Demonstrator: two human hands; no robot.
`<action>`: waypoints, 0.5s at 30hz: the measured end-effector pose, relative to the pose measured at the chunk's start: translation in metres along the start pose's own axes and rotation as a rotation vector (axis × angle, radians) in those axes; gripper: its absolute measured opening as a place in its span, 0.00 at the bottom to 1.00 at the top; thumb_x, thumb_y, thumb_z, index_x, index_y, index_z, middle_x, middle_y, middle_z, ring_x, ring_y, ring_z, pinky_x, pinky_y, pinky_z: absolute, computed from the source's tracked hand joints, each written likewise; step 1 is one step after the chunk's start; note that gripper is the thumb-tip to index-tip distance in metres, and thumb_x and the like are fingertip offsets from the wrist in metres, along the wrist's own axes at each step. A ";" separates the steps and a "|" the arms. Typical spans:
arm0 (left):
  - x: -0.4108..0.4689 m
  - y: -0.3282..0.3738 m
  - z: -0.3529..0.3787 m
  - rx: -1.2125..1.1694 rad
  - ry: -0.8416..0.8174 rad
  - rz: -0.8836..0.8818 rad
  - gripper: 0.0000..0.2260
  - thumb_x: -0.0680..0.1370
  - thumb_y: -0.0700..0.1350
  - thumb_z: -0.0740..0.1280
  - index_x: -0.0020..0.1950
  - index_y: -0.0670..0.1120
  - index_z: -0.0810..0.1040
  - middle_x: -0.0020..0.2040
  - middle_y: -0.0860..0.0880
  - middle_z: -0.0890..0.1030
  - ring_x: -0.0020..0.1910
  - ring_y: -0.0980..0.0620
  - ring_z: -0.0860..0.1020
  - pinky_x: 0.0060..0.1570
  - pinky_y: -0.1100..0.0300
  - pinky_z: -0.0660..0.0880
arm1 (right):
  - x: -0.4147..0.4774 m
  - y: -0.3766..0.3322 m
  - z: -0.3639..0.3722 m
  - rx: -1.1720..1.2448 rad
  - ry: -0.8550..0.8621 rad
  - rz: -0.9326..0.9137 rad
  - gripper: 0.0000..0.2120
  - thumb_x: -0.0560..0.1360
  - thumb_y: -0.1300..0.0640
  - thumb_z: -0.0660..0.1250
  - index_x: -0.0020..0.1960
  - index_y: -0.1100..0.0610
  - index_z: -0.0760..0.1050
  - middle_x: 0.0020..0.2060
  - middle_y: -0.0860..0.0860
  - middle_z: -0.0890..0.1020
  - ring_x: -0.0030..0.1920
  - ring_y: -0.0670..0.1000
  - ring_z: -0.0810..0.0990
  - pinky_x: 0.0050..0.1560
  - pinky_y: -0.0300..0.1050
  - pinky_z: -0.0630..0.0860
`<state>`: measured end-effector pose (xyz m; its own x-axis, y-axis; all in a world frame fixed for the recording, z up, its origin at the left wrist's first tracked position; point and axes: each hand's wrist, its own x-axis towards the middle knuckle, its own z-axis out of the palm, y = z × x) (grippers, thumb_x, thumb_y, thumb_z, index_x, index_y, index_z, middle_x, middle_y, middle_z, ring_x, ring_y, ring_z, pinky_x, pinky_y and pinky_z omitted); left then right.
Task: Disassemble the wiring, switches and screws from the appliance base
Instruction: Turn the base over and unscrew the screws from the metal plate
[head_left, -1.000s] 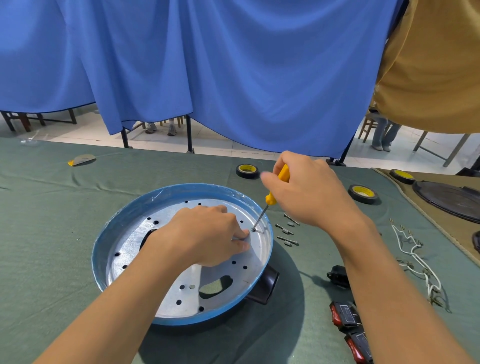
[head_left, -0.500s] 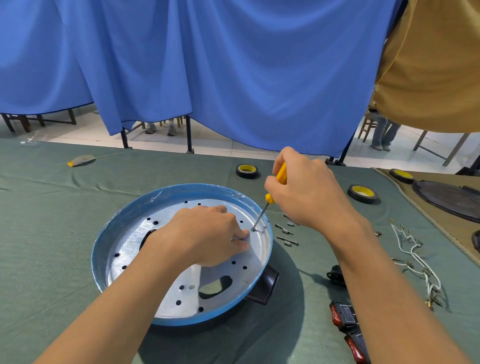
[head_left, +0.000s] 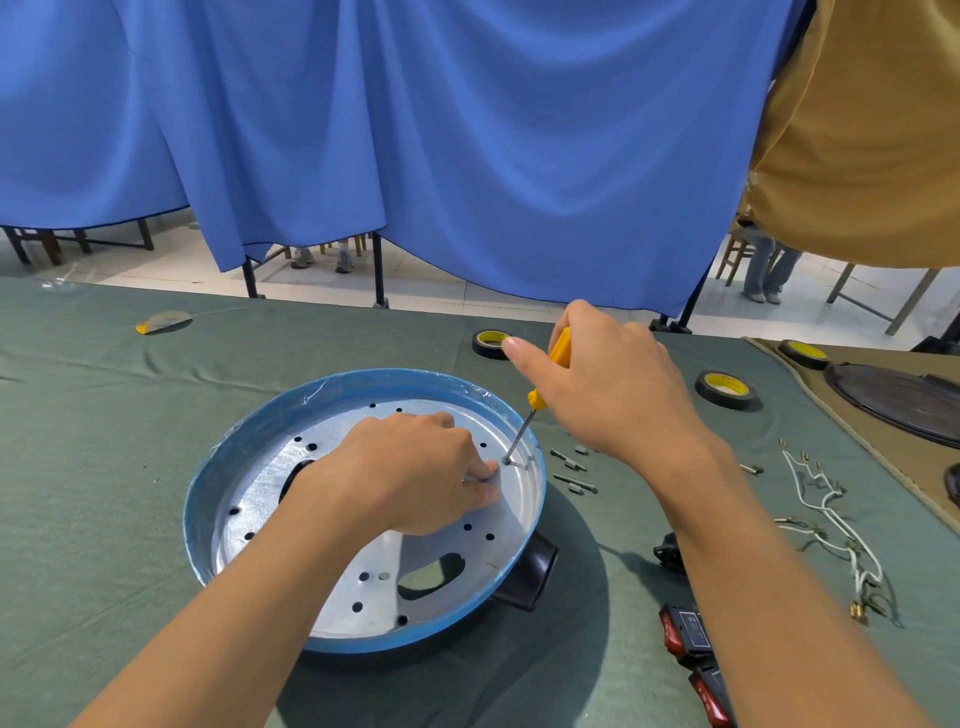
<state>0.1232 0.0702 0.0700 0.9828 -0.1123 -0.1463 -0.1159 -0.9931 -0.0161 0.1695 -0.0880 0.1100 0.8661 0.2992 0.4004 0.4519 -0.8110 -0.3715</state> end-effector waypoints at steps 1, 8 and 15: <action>0.000 0.000 0.000 0.001 0.002 0.000 0.20 0.79 0.66 0.52 0.69 0.67 0.69 0.50 0.53 0.69 0.53 0.48 0.72 0.49 0.52 0.72 | 0.000 0.000 0.000 -0.009 0.006 0.001 0.17 0.78 0.38 0.59 0.47 0.52 0.69 0.39 0.52 0.76 0.42 0.55 0.74 0.41 0.53 0.74; -0.001 0.001 0.000 -0.002 -0.002 0.001 0.20 0.79 0.65 0.53 0.69 0.67 0.69 0.52 0.53 0.70 0.55 0.47 0.73 0.52 0.50 0.73 | -0.001 -0.002 -0.001 0.042 -0.044 -0.023 0.11 0.75 0.43 0.62 0.49 0.50 0.68 0.40 0.50 0.76 0.43 0.55 0.74 0.42 0.53 0.75; -0.001 0.001 -0.001 -0.004 0.000 -0.003 0.19 0.79 0.65 0.52 0.69 0.67 0.69 0.54 0.52 0.71 0.56 0.47 0.73 0.48 0.52 0.70 | 0.001 0.002 -0.004 0.037 -0.056 -0.015 0.09 0.73 0.48 0.65 0.49 0.50 0.69 0.42 0.51 0.77 0.46 0.56 0.74 0.42 0.53 0.75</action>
<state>0.1223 0.0694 0.0716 0.9833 -0.1091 -0.1459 -0.1121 -0.9936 -0.0124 0.1707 -0.0914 0.1127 0.8696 0.3395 0.3586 0.4712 -0.7877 -0.3968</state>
